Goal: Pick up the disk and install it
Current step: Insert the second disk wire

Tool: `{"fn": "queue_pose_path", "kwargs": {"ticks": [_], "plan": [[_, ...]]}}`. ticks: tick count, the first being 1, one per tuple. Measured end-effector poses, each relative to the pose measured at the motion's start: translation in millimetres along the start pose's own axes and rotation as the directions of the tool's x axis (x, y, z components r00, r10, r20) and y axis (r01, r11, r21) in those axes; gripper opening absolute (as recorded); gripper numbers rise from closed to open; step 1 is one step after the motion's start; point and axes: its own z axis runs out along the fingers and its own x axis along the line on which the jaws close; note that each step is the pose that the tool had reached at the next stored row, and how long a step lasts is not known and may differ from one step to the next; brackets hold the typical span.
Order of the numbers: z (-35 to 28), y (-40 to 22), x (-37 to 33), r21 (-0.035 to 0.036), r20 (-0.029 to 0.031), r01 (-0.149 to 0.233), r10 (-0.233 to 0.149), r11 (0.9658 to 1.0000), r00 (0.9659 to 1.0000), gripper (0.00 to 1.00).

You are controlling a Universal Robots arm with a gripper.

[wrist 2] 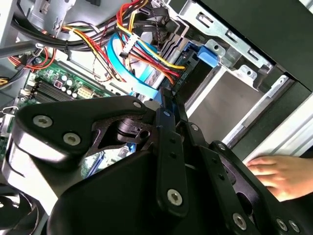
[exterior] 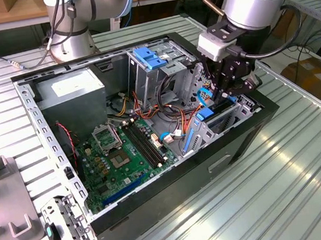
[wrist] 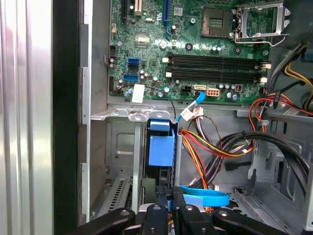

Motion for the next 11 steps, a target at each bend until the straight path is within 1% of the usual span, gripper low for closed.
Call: {"fn": "queue_pose_path", "kwargs": {"ticks": [11], "plan": [[5.4, -0.6, 0.0, 0.0, 0.0004, 0.0, 0.0, 1.0, 1.0, 0.16]]}}
